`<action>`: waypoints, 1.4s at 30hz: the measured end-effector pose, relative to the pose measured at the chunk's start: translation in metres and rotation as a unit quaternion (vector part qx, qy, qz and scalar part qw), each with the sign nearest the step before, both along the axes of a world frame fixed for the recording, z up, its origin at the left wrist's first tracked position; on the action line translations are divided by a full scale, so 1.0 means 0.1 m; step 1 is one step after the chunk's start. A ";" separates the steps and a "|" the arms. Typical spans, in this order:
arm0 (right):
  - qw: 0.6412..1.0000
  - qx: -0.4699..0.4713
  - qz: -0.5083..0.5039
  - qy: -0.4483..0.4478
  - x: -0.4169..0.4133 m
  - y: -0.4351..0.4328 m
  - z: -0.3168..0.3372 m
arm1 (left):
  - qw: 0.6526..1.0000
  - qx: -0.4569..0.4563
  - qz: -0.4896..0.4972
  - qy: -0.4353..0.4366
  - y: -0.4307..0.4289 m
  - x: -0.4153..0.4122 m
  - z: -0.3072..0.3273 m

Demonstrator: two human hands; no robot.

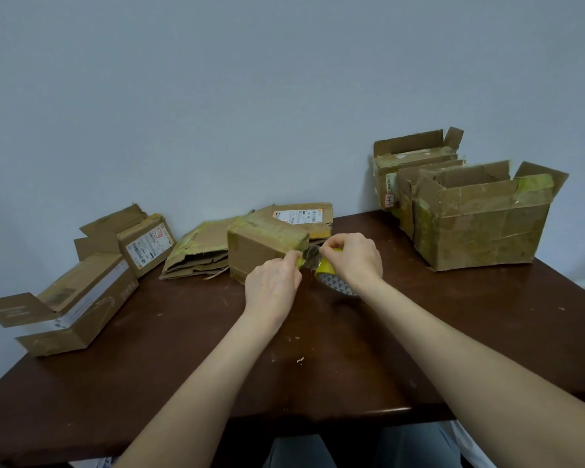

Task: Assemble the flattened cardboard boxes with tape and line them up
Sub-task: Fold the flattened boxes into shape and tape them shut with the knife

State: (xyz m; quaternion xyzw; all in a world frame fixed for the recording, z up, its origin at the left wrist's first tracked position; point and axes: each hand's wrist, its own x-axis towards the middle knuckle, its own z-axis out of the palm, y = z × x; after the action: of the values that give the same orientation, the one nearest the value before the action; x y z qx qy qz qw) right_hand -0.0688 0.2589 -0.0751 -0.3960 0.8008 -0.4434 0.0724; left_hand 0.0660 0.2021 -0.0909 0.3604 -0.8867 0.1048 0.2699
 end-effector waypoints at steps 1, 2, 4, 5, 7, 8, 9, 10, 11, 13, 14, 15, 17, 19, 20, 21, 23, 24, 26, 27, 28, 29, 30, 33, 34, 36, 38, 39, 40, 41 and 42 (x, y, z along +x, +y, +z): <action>1.000 0.001 -0.003 0.010 0.00 0.00 0.02 | 1.000 -0.001 0.008 -0.011 0.00 -0.01 0.01; 1.000 -0.003 -0.009 0.009 -0.02 0.00 0.04 | 1.000 0.003 0.017 -0.023 0.01 0.00 0.02; 0.999 -0.018 -0.019 -0.025 -0.11 0.04 0.06 | 0.999 0.022 0.034 -0.027 -0.03 0.10 0.01; 0.999 -0.023 -0.024 -0.037 -0.18 0.06 0.06 | 0.999 0.029 0.035 -0.016 -0.05 0.18 -0.02; 0.998 -0.025 -0.025 -0.050 -0.30 0.11 0.04 | 0.999 0.039 0.017 0.011 -0.07 0.30 -0.07; 0.997 -0.035 -0.019 -0.064 -0.34 0.12 0.02 | 0.999 0.045 0.004 0.022 -0.04 0.31 -0.08; 0.995 -0.052 -0.012 -0.085 -0.35 0.13 0.00 | 0.998 0.053 -0.003 0.026 0.00 0.29 -0.09; 0.992 -0.069 -0.006 -0.107 -0.35 0.14 -0.01 | 0.997 0.066 -0.003 0.026 0.05 0.24 -0.09; 0.989 -0.081 -0.004 -0.123 -0.34 0.14 -0.03 | 0.996 0.086 0.000 0.031 0.10 0.17 -0.11; 0.987 -0.097 -0.005 -0.130 -0.33 0.14 -0.06 | 0.989 0.135 0.009 0.055 0.17 0.02 -0.14; 0.986 -0.106 -0.006 -0.129 -0.33 0.15 -0.06 | 0.986 0.156 0.014 0.060 0.19 -0.03 -0.17; 0.985 -0.114 -0.010 -0.128 -0.35 0.17 -0.06 | 0.984 0.172 0.014 0.050 0.21 -0.08 -0.20; 0.983 -0.128 -0.014 -0.128 -0.39 0.21 -0.05 | 0.983 0.184 0.007 0.003 0.22 -0.14 -0.28; 0.983 -0.139 -0.012 -0.119 -0.44 0.25 -0.05 | 0.989 0.146 -0.016 0.002 0.22 -0.20 -0.27; 0.983 -0.144 -0.010 -0.112 -0.46 0.27 -0.06 | 0.991 0.109 -0.048 0.052 0.23 -0.25 -0.21; 0.984 -0.147 -0.010 -0.103 -0.48 0.29 -0.06 | 0.988 0.074 -0.078 0.110 0.25 -0.31 -0.11; 0.985 -0.149 -0.005 -0.081 -0.51 0.32 -0.06 | 0.980 0.038 -0.104 0.167 0.31 -0.47 0.15; 0.986 -0.152 -0.001 -0.074 -0.51 0.33 -0.06 | 0.981 0.051 -0.103 0.156 0.32 -0.55 0.25; 0.985 -0.158 0.004 -0.067 -0.52 0.34 -0.07 | 0.986 0.101 -0.075 0.112 0.30 -0.70 0.37; 0.985 -0.160 0.003 -0.064 -0.52 0.35 -0.07 | 0.986 0.119 -0.065 0.100 0.29 -0.75 0.37; 0.985 -0.159 0.002 -0.060 -0.54 0.35 -0.08 | 0.984 0.134 -0.063 0.099 0.27 -0.80 0.36; 0.986 -0.158 0.004 -0.052 -0.56 0.36 -0.09 | 0.980 0.152 -0.065 0.109 0.26 -0.83 0.33; 0.986 -0.158 0.009 -0.044 -0.58 0.37 -0.10 | 0.974 0.176 -0.070 0.128 0.26 -0.85 0.32; 0.986 -0.162 0.028 -0.025 -0.62 0.41 -0.10 | 0.942 0.258 -0.078 0.198 0.29 -0.90 0.32; 0.986 -0.163 0.031 -0.020 -0.62 0.41 -0.10 | 0.936 0.272 -0.074 0.211 0.29 -0.91 0.32; 0.986 -0.160 0.033 -0.015 -0.62 0.41 -0.13 | 0.929 0.284 -0.063 0.228 0.30 -0.93 0.32; 0.986 -0.159 0.036 -0.036 -0.60 0.40 -0.15 | 0.928 0.284 -0.048 0.239 0.31 -0.95 0.33; 0.984 -0.162 0.038 -0.061 -0.59 0.40 -0.14 | 0.928 0.280 -0.042 0.243 0.31 -0.95 0.32; 0.981 -0.163 0.041 -0.095 -0.59 0.41 -0.13 | 0.928 0.276 -0.038 0.249 0.30 -0.94 0.32; 0.978 -0.158 0.045 -0.126 -0.60 0.42 -0.10 | 0.925 0.276 -0.037 0.258 0.28 -0.93 0.31; 0.978 -0.146 0.051 -0.140 -0.62 0.43 -0.09 | 0.921 0.278 -0.038 0.269 0.26 -0.92 0.29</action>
State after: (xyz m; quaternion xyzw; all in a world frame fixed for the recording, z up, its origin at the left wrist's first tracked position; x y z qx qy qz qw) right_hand -0.1307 0.3018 -0.0836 -0.3769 0.6878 -0.6024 0.1481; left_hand -0.0260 0.2285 -0.0620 0.4019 -0.7873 -0.2570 0.3907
